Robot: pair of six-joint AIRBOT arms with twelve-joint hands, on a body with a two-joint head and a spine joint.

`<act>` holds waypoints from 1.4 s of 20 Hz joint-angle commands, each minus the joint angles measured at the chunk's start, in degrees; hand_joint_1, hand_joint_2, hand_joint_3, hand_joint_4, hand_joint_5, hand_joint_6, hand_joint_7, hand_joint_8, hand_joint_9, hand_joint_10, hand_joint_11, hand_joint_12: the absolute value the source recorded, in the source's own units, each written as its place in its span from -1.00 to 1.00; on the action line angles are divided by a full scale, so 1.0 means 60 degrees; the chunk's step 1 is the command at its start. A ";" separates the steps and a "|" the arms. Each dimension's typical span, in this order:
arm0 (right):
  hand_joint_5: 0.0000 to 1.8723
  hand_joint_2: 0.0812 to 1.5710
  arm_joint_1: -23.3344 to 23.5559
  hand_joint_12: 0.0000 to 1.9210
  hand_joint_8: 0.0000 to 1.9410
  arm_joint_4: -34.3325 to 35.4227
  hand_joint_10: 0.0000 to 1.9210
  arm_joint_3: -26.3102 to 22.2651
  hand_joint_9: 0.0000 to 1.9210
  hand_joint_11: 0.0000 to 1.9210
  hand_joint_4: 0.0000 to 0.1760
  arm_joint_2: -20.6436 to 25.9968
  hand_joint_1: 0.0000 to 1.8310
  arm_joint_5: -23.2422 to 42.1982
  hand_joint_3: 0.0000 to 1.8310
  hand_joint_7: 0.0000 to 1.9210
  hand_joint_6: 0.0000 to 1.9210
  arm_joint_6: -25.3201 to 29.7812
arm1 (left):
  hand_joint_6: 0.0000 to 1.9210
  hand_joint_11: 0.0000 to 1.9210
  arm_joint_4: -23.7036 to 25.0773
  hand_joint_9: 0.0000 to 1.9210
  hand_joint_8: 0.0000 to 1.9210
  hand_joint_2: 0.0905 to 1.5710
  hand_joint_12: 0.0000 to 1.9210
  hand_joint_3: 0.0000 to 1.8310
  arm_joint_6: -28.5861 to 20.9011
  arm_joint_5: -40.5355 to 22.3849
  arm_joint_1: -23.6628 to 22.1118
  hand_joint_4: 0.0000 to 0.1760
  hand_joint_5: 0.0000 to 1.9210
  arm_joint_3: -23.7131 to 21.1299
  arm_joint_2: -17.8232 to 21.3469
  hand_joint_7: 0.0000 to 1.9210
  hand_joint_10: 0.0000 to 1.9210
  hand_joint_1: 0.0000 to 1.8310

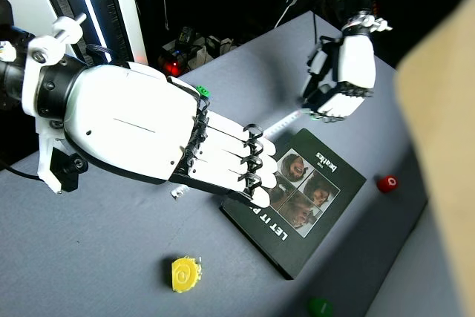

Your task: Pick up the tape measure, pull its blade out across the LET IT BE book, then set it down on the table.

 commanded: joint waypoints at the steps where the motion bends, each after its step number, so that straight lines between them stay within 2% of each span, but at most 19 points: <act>1: -1.00 0.33 0.0112 -0.69 -1.00 -0.0082 -1.00 -0.0009 -1.00 -1.00 -1.00 0.0037 -1.00 0.0121 -1.00 -1.00 -1.00 0.0032 | -0.30 -0.07 -0.0539 0.03 -0.15 0.33 0.53 -1.00 0.0041 -0.0824 0.0010 -1.00 0.05 0.0028 -0.0075 0.09 0.06 0.63; 4: -1.00 0.33 0.0106 -0.70 -1.00 -0.0081 -1.00 -0.0011 -1.00 -1.00 -1.00 0.0027 -1.00 0.0144 -1.00 -1.00 -1.00 0.0056 | -0.29 -0.09 -0.0709 0.03 -0.13 0.34 0.55 -1.00 0.0168 -0.0912 0.0104 -1.00 0.03 0.0143 -0.0290 0.08 0.07 0.63; 7: -1.00 0.33 0.0111 -0.70 -1.00 -0.0081 -1.00 -0.0012 -1.00 -1.00 -1.00 0.0016 -1.00 0.0244 -1.00 -1.00 -1.00 0.0232 | -0.31 -0.08 -0.1256 0.03 -0.15 0.33 0.54 -1.00 0.0505 -0.0949 0.0090 -1.00 0.07 0.0147 -0.0335 0.08 0.06 0.63; 11: -1.00 0.33 0.0094 -0.70 -1.00 -0.0081 -1.00 -0.0011 -1.00 -1.00 -1.00 -0.0030 -1.00 0.0029 -1.00 -1.00 -1.00 0.0259 | -0.27 -0.07 -0.1304 0.03 -0.15 0.33 0.54 -1.00 0.0563 -0.0860 -0.0029 -1.00 0.03 0.0277 -0.0400 0.09 0.06 0.63; 19: -1.00 0.34 -0.0033 -0.71 -1.00 -0.0090 -1.00 0.0000 -1.00 -1.00 -1.00 -0.0350 -1.00 0.0381 -1.00 -1.00 -1.00 0.0050 | -0.27 -0.09 -0.1608 0.01 -0.13 0.34 0.55 -1.00 0.0771 -0.0285 -0.0185 -1.00 0.04 0.0335 -0.0491 0.07 0.10 0.63; 25: -1.00 0.34 -0.0279 -0.71 -1.00 -0.0136 -1.00 0.0503 -1.00 -1.00 -1.00 -0.0744 -1.00 0.0034 -1.00 -1.00 -1.00 0.0005 | -0.01 -0.22 -0.1699 -0.10 0.00 0.41 0.68 -1.00 0.0777 -0.0079 -0.0257 -1.00 -0.13 0.0558 -0.0573 0.00 0.25 0.62; 26: -1.00 0.34 -0.0313 -0.71 -1.00 -0.0136 -1.00 0.0543 -1.00 -1.00 -1.00 -0.0737 -1.00 -0.0298 -1.00 -1.00 -1.00 -0.0177 | 0.16 -0.30 -0.1700 -0.13 0.06 0.43 0.25 -1.00 0.0777 -0.0093 -0.0257 -1.00 -0.18 0.0563 -0.0572 -0.01 0.38 0.51; 27: -1.00 0.34 -0.0325 -0.70 -1.00 -0.0136 -1.00 0.0543 -1.00 -1.00 -1.00 -0.0735 -1.00 -0.0329 -1.00 -1.00 -1.00 -0.0227 | 0.25 -0.34 -0.1700 -0.19 0.15 0.46 0.05 -1.00 0.0777 -0.0115 -0.0257 -1.00 -0.18 0.0563 -0.0571 -0.02 -0.24 0.35; 28: -1.00 0.34 -0.0340 -0.70 -1.00 -0.0136 -1.00 0.0543 -1.00 -1.00 -1.00 -0.0727 -1.00 -0.0341 -1.00 -1.00 -1.00 -0.0283 | 0.25 -0.34 -0.1699 -0.19 0.15 0.46 0.05 -1.00 0.0777 -0.0125 -0.0256 -1.00 -0.18 0.0554 -0.0568 -0.02 -0.24 0.35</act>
